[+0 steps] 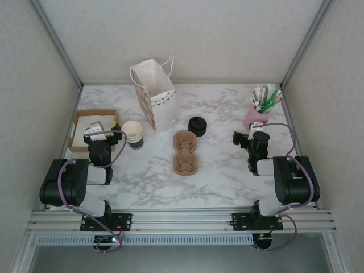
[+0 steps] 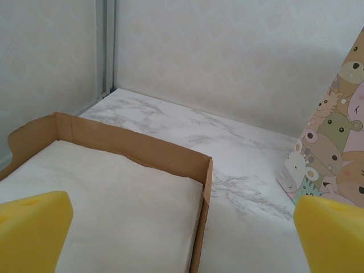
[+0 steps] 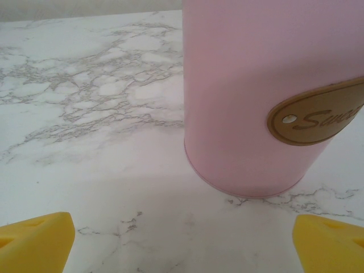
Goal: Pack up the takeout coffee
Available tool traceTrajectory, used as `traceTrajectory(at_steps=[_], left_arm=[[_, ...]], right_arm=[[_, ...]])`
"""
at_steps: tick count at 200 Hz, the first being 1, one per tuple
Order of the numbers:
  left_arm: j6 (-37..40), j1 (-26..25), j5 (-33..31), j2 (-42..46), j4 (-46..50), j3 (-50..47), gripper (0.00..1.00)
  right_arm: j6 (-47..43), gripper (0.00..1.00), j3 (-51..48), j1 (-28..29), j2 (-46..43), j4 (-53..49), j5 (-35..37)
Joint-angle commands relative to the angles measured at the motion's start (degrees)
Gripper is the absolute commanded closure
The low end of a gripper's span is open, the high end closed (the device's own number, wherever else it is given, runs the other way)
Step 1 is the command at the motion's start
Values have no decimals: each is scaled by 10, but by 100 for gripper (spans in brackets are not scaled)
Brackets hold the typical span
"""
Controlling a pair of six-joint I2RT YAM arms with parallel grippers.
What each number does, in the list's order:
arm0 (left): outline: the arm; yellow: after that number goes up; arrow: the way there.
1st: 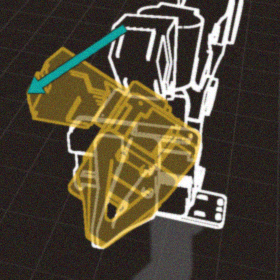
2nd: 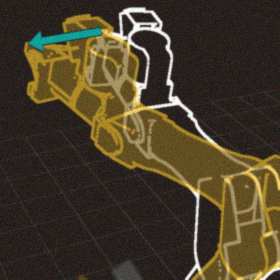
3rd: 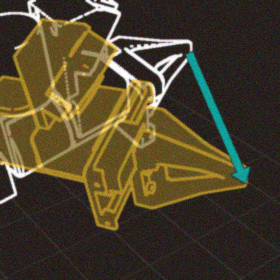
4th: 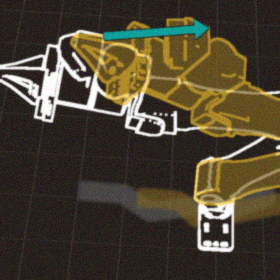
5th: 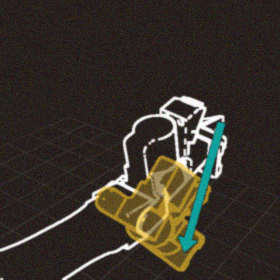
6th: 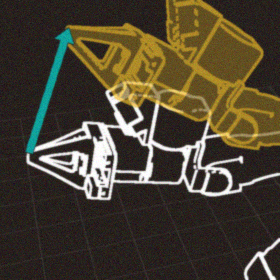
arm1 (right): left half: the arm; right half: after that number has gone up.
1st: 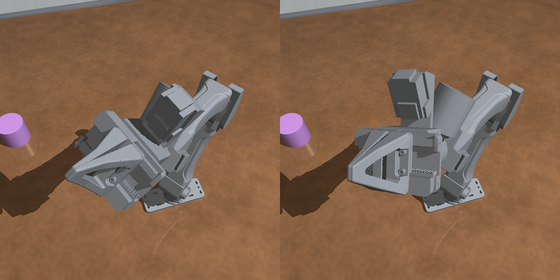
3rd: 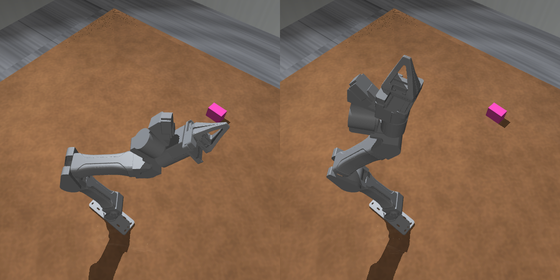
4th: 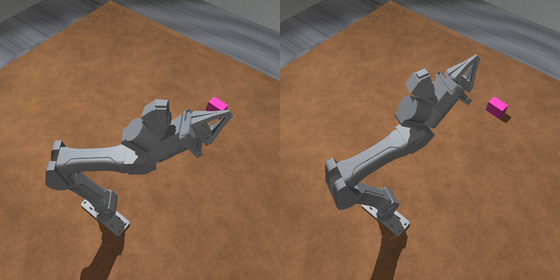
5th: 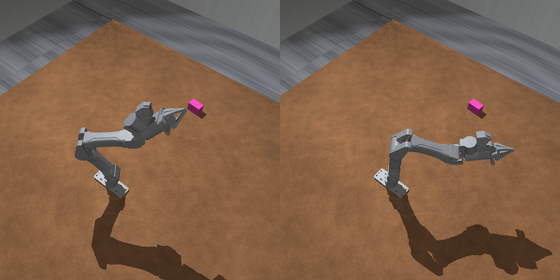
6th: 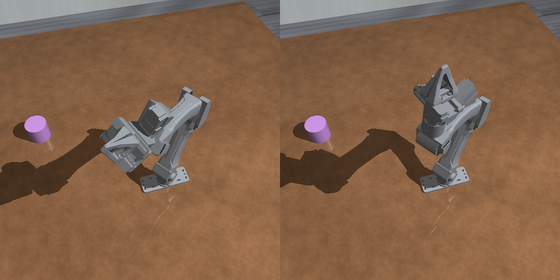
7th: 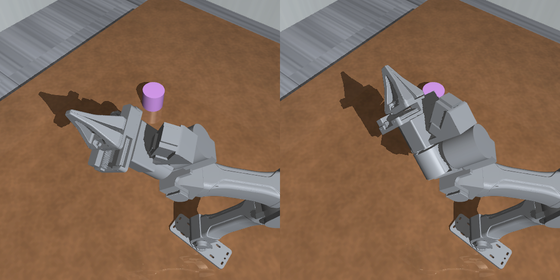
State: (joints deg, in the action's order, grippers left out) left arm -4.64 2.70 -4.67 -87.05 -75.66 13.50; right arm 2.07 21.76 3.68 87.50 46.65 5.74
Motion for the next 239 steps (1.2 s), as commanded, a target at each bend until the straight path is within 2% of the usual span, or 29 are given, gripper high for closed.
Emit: traceTrajectory(at_steps=[1,41,64,86,111,126,152,164,178,204,221,231,239], left_arm=[[20,-6,7,1,37,1,1],[-11,-9,-93,86,56,-27,1],[-8,-9,-106,146,118,-21,0],[-7,-10,-97,204,181,-6,1],[-42,-13,-71,287,295,34,0],[-76,-17,-59,333,363,62,0],[-171,-25,-95,399,512,121,1],[-217,-25,-98,423,609,162,1],[-234,-25,-52,441,704,210,0],[-225,-27,30,478,713,215,1],[-268,-26,20,479,755,230,1],[-318,-25,4,474,793,239,0],[-337,-22,13,466,812,248,0]], right_arm=[[-12,1,9,4,4,4,-8],[-12,1,4,3,-77,-59,6],[-15,1,18,4,-155,-151,17],[-7,1,50,4,-241,-255,27],[24,1,80,3,-343,-361,24],[55,1,102,4,-404,-429,27],[122,1,158,4,-477,-565,13],[157,1,192,4,-497,-641,6],[194,1,229,4,-511,-725,-5],[214,1,260,3,-515,-807,-45],[224,1,260,4,-517,-824,-75],[228,1,259,3,-520,-827,-94],[231,1,260,4,-520,-830,-101]])
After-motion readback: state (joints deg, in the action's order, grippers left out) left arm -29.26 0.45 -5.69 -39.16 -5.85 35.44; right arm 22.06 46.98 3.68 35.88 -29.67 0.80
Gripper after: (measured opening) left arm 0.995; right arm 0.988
